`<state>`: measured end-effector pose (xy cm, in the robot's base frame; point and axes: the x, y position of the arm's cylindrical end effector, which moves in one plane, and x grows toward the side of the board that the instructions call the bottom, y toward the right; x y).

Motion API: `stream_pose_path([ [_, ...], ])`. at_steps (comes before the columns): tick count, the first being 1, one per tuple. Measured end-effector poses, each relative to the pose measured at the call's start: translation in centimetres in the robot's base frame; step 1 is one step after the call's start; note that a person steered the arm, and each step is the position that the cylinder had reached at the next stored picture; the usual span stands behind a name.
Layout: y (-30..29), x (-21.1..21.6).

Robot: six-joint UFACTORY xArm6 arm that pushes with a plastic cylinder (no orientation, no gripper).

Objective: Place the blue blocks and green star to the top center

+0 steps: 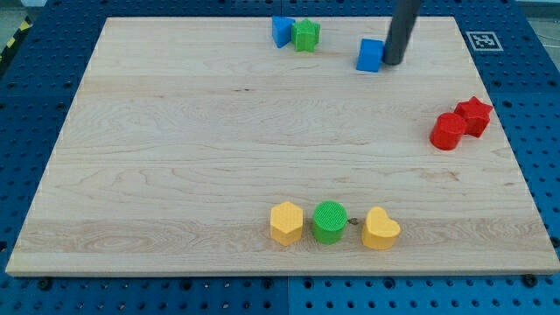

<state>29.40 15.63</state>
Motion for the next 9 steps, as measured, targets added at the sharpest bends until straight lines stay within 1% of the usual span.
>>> stream_pose_path([
  [1, -0.9, 0.0],
  [3, -0.9, 3.9],
  [4, -1.8, 0.8],
  [5, -1.8, 0.2],
  [9, -2.4, 0.1],
])
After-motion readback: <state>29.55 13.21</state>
